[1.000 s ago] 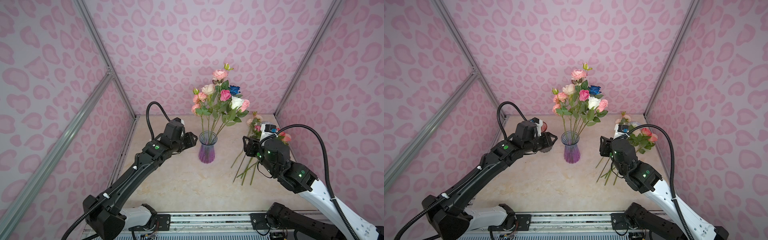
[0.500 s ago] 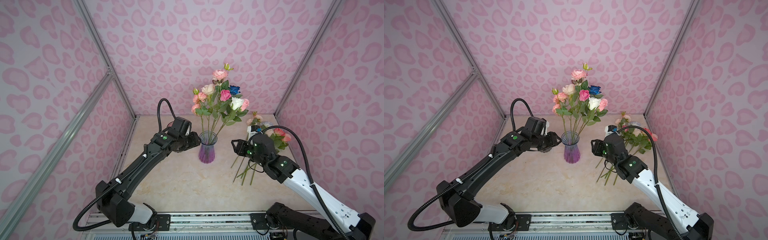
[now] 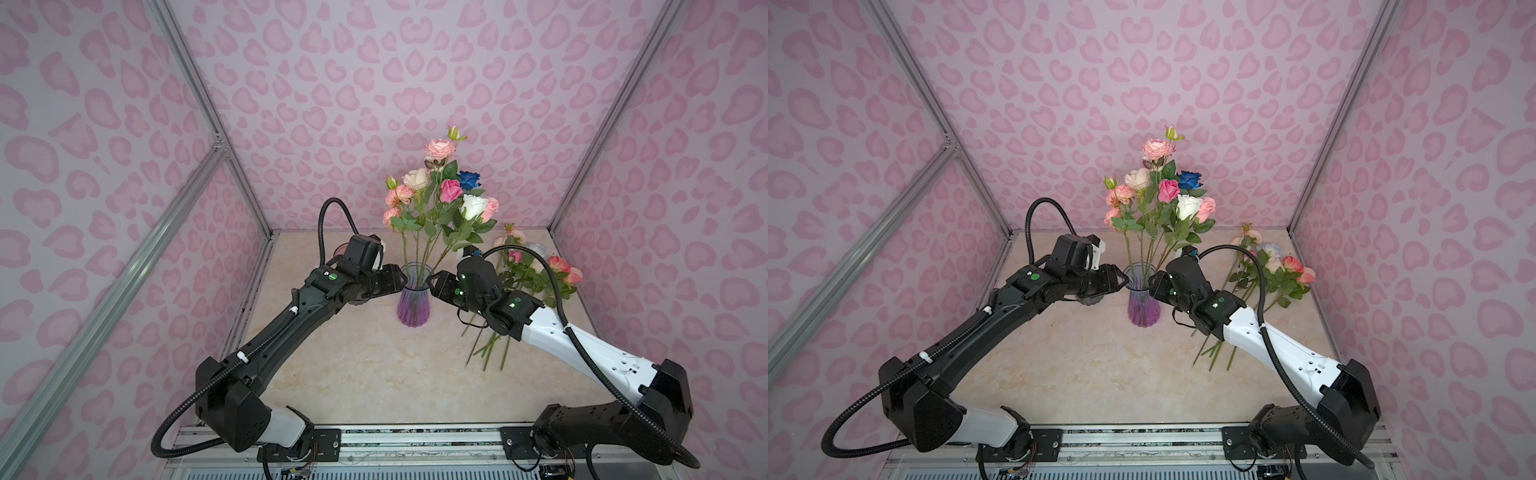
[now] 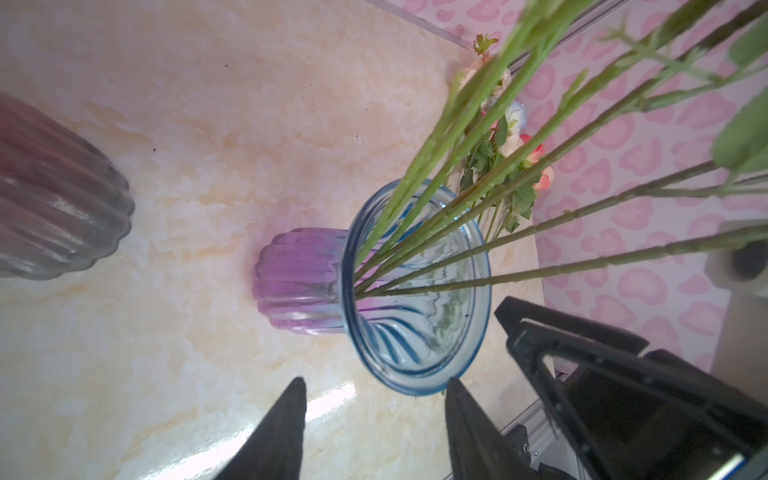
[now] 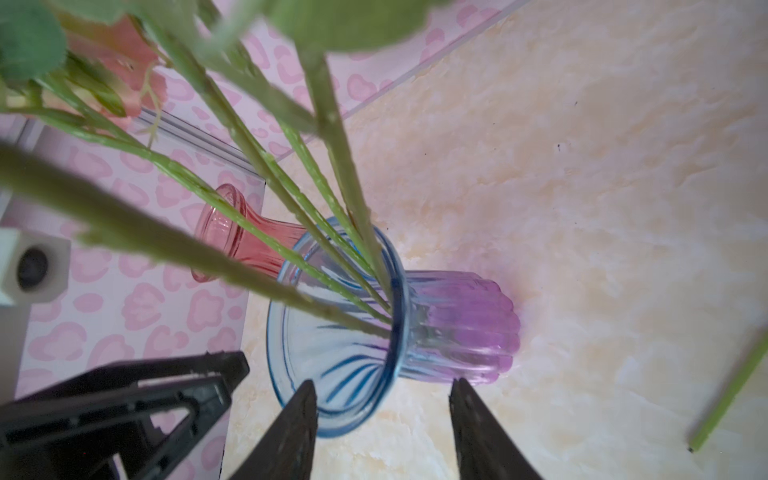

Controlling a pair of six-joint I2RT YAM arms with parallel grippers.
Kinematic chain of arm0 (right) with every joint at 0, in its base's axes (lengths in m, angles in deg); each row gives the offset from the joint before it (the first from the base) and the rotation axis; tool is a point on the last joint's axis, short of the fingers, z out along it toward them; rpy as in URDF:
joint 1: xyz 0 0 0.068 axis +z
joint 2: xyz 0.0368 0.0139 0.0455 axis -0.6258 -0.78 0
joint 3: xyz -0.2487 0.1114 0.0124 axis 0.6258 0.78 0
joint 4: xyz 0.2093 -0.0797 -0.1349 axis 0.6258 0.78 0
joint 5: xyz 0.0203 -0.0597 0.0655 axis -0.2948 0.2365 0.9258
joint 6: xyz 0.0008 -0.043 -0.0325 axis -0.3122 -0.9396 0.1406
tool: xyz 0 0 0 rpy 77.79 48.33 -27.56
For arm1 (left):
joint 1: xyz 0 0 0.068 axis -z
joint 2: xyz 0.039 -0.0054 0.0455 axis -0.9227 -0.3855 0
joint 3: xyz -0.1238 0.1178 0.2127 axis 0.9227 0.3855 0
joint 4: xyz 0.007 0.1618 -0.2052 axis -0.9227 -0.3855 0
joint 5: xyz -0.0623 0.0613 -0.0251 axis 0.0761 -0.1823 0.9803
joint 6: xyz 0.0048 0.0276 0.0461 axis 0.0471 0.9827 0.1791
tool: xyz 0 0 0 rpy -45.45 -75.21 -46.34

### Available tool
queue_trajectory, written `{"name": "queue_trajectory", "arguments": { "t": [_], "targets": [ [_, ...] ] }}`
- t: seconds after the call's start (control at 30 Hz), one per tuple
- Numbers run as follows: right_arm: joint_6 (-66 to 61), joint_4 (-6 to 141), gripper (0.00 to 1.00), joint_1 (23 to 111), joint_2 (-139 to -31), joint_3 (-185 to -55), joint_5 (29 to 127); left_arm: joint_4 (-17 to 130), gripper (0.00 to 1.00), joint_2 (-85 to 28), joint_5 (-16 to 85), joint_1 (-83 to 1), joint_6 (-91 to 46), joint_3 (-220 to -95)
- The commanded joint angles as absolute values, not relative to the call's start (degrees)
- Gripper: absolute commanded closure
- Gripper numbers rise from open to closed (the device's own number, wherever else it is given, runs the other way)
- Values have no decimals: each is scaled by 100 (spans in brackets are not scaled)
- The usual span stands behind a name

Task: Arrange the flowers into the vase
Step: 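Reach the left gripper to the vase neck while the right gripper closes on it, then move the purple-blue vase farther back with the right gripper while the left draws back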

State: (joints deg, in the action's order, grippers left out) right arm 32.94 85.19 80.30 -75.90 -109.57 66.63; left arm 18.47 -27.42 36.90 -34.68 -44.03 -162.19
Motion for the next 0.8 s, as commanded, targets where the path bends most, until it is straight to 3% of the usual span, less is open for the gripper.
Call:
{"name": "queue_trajectory", "arguments": {
  "t": [0.0, 0.5, 0.77],
  "targets": [
    [3513, 8938, 48, 8075, -7909, -11262, 6479, 2060, 43, -2242, 3494, -3503, -4264, -15826],
    [3840, 9891, 55, 8095, -8960, -12241, 6207, 2396, 37, 294, 2953, -3518, -4307, -13897],
    [3320, 10219, 69, 7805, -9252, -12560, 6628, 2223, 35, 637, 2915, -3516, -4114, -13811]
  ]
}}
